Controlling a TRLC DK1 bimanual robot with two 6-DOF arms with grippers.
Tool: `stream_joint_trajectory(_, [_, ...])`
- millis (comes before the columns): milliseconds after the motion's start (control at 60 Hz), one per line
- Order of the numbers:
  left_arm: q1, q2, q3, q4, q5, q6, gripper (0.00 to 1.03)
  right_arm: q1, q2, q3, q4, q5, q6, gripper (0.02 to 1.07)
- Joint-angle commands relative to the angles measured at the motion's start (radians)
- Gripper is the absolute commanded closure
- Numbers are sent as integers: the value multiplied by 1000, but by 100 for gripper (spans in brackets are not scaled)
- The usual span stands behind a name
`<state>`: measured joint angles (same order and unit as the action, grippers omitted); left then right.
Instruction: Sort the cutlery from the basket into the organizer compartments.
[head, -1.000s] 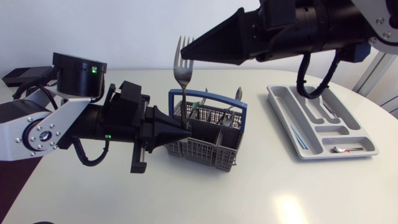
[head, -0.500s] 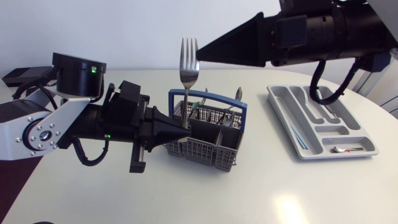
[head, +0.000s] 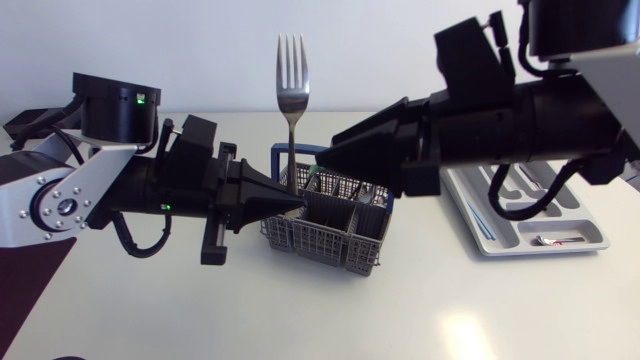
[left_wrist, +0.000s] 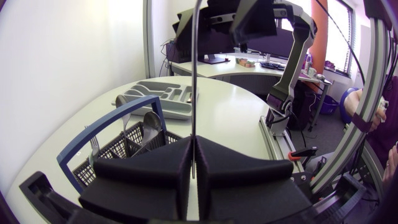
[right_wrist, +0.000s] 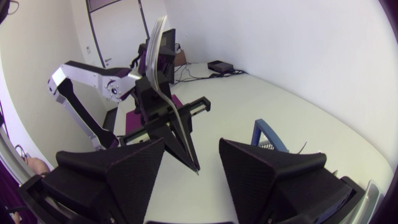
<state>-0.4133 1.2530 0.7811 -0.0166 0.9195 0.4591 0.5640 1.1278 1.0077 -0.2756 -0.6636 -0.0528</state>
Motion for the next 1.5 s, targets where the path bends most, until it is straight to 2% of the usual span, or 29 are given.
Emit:
stream_joint_trajectory(0, [14,2,38,15,35,-34,100,37,-3,-40,30,45,-50,41])
stream_joint_trajectory(100, [30,10,46,15,78,-53,100,89,17,-57,62,121,-88,41])
stream_joint_trajectory(250, [39,10,41,14,125,-57,100,117,67,-64,131,145,-122,41])
stream_joint_trajectory(417, [56,22,35,12,171,-53,100,140,99,-35,144,147,-124,42])
stream_joint_trajectory(533, [57,31,33,12,191,-48,100,152,105,-14,153,147,-117,56])
stream_joint_trajectory(700, [53,45,30,9,206,-43,100,155,102,23,150,150,-108,57])
stream_joint_trajectory(933, [47,46,33,3,211,-43,100,155,96,31,150,150,-105,82])
stream_joint_trajectory(1050, [48,46,32,1,211,-43,100,155,96,32,151,150,-104,97])
stream_joint_trajectory(1300, [54,46,43,-6,214,-57,100,163,102,39,139,145,-94,101])
stream_joint_trajectory(1317, [56,46,44,-6,214,-60,98,163,102,39,138,144,-93,101])
stream_joint_trajectory(1350, [64,49,47,-5,214,-76,89,163,101,40,136,140,-93,101])
stream_joint_trajectory(1417, [79,49,55,-5,213,-94,61,162,101,42,128,134,-93,101])
stream_joint_trajectory(1483, [91,48,58,-5,213,-111,46,162,101,40,122,128,-93,101])
